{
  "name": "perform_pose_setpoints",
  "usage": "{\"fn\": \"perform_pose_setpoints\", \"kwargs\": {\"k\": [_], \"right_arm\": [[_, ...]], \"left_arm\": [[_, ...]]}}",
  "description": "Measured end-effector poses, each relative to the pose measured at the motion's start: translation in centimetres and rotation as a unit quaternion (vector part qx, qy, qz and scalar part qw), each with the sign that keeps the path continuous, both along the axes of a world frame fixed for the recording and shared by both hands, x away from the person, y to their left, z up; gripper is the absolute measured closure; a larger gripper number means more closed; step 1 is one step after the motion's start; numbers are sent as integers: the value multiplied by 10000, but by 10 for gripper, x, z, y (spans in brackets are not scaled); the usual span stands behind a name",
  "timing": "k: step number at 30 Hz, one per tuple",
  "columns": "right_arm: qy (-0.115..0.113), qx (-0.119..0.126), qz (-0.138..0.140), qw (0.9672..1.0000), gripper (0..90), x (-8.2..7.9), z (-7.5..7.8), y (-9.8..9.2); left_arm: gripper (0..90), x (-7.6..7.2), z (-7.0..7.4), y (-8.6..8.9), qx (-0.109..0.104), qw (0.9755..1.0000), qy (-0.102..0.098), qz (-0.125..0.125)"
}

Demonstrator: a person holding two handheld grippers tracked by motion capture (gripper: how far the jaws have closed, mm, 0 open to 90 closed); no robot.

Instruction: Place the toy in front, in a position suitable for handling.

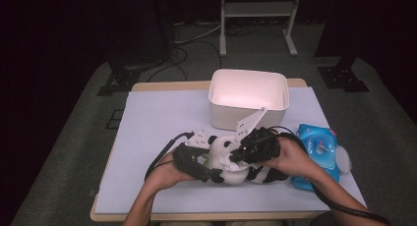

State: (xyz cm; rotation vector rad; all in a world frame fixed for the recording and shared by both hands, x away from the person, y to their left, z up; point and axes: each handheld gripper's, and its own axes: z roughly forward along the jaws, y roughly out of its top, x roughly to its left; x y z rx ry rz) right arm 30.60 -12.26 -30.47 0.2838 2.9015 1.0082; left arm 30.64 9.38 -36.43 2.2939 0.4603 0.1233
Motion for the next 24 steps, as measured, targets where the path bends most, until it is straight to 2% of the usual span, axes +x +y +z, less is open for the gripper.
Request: {"fn": "perform_pose_setpoints", "kwargs": {"k": [4, 12, 15, 20, 24], "right_arm": [[-7, -77, 34, 10000, 857, -4, -3, 1], [115, -107, -95, 9998, 857, -7, -10, -18], [97, -100, -111, 9998, 857, -8, -10, -21], [75, -105, -49, 9999, 857, -9, -9, -14], [79, -184, 128, 9997, 856, -9, -10, 2]], "left_arm": [[208, 1, 0, 1, 11, 10000, 2, -7], [208, 2, -2, 1, -68, 10000, 32, 13], [208, 2, -1, 0, -78, 10000, 24, 7], [208, 2, -1, 0, -84, 10000, 16, 10], [209, 2, 0, 0, -108, 9999, 16, -14]]}}
